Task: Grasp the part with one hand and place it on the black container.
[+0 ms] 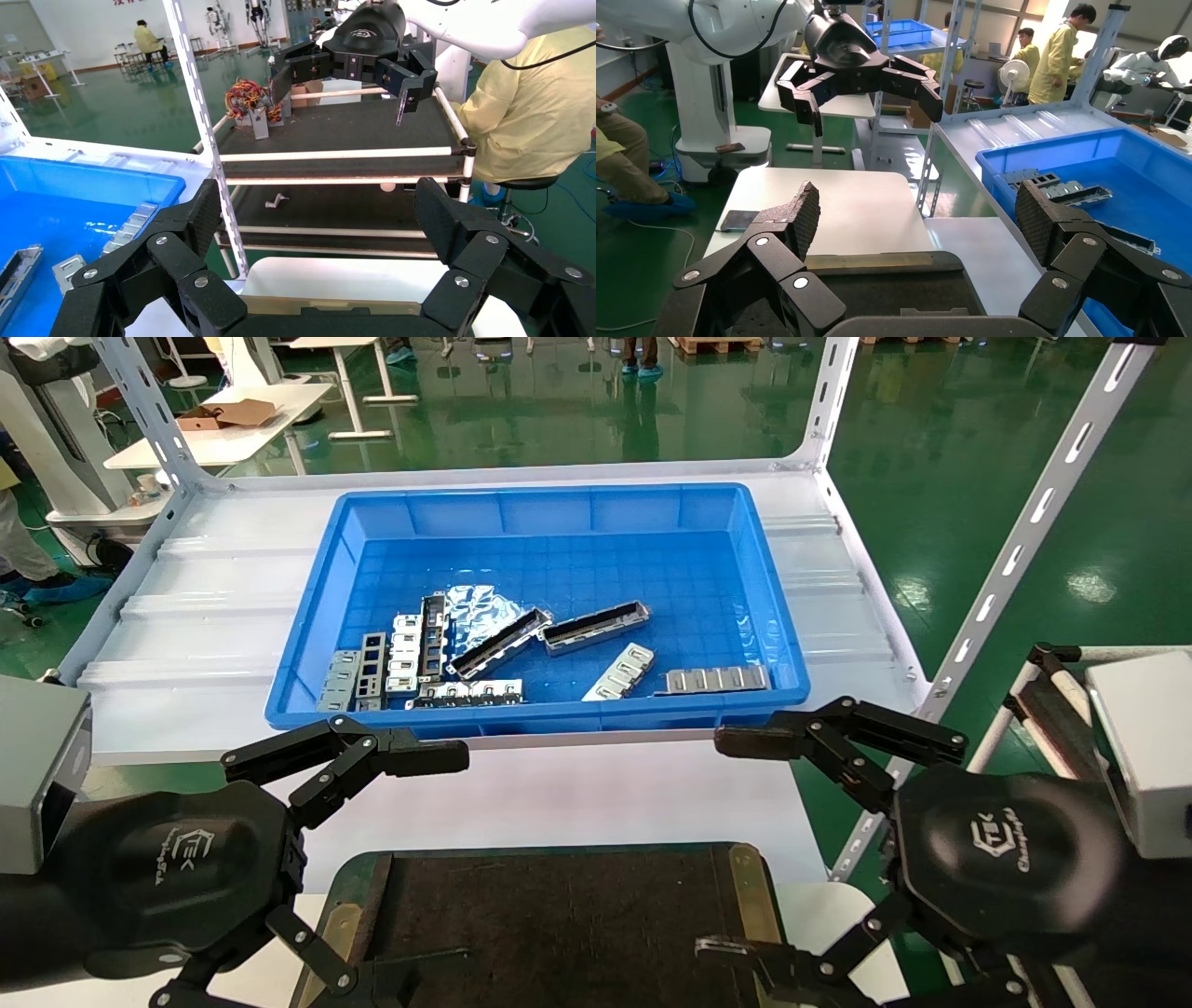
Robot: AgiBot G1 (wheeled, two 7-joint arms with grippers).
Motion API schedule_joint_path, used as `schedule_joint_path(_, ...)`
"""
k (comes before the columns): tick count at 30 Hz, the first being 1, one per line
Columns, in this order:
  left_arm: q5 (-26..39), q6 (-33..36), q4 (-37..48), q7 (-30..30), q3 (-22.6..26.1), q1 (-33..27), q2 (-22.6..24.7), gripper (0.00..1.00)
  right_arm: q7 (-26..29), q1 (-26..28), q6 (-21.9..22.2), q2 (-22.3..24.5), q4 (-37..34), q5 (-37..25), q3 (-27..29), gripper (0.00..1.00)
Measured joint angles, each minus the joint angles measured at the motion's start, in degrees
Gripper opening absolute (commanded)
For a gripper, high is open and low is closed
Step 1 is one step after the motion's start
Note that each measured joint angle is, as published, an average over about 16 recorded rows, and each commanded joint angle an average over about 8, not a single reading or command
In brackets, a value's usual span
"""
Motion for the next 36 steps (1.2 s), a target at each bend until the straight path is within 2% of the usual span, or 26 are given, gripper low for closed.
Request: schedule_joint_path(36, 0.0, 0.0, 0.0, 0.0, 0.0, 0.0, 0.0, 1.0, 0.0, 0.0, 0.0, 0.0, 0.0, 0.0, 0.0, 1.0)
